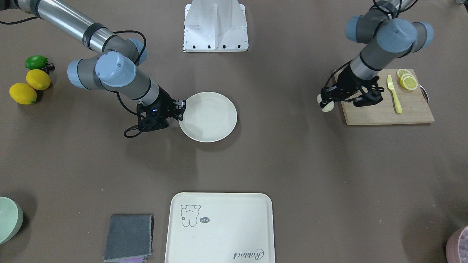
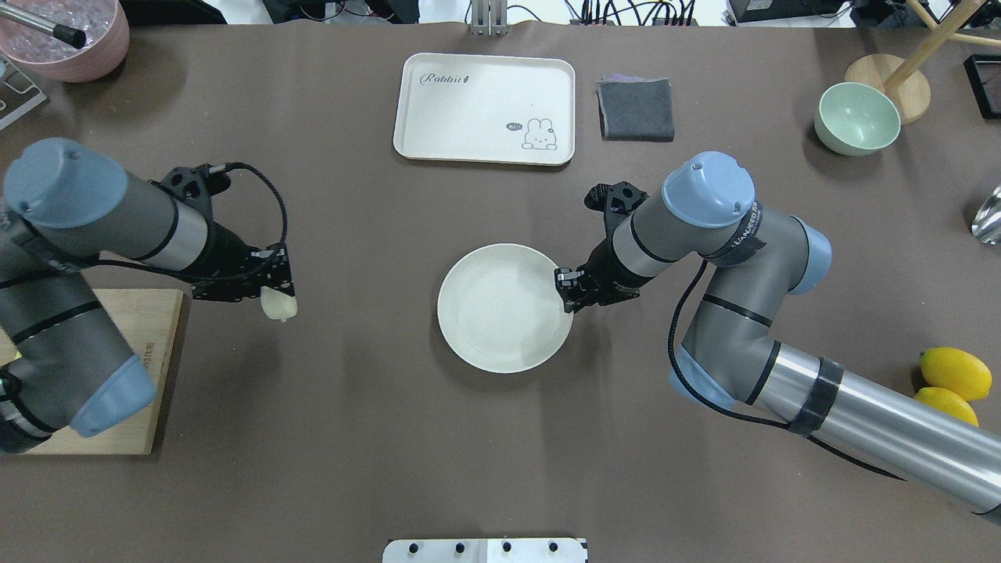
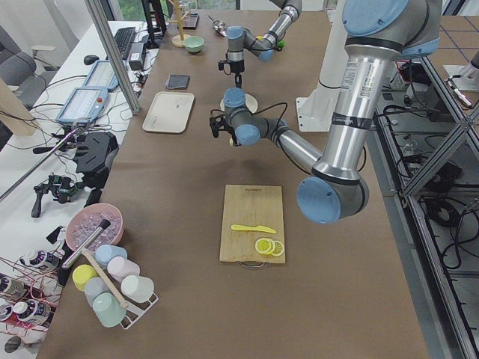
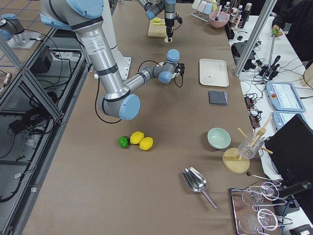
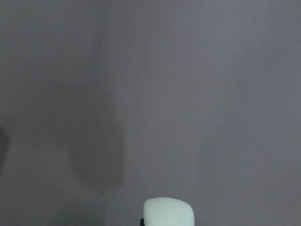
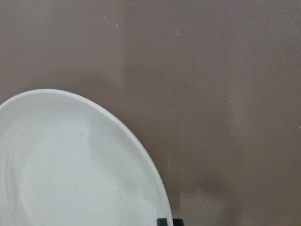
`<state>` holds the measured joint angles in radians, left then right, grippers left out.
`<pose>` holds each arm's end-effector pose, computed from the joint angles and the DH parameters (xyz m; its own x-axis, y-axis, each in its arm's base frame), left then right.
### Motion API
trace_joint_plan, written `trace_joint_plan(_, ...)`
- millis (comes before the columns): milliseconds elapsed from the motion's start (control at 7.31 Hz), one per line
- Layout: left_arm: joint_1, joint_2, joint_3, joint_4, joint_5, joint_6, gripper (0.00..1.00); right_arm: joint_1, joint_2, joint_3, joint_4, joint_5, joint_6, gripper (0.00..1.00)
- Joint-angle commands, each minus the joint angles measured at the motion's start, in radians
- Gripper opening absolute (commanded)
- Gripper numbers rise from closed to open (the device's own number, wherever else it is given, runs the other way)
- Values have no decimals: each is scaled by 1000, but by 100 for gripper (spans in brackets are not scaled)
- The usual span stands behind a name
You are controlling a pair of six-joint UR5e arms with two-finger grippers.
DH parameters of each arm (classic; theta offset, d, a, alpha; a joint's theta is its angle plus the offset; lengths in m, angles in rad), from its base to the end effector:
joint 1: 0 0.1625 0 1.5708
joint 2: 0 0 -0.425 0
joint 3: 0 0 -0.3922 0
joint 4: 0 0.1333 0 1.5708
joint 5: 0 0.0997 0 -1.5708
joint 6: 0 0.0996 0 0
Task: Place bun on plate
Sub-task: 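Carry the bun with the left gripper over the plate while the right arm withdraws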
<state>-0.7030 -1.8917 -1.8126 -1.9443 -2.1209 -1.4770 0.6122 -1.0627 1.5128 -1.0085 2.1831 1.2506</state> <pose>0.4001 -0.4455 0.3266 0.4718 -0.2952 -0.8308 0.1866 0.9544 -0.2331 -0.5143 -0.4541 0.3218 0.4340 -0.0100 0.9008 0.0688 0.9974 -0.0221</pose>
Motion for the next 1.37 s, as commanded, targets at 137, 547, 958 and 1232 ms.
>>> trace_joint_plan(137,155,-225,41,165,160,-144,32,-6,-3,12,1,-49,1,100)
trace_joint_plan(547,227,-367,168,166,242,-230,34,124,-145,120,-4,74,-61,100)
trace_joint_plan(958,256,-490,320,151,275,-267,39,240,-339,202,-2,133,-221,100)
trace_joint_plan(1232,277,-501,370,105,340,-269,46,306,-442,211,-1,171,-350,100)
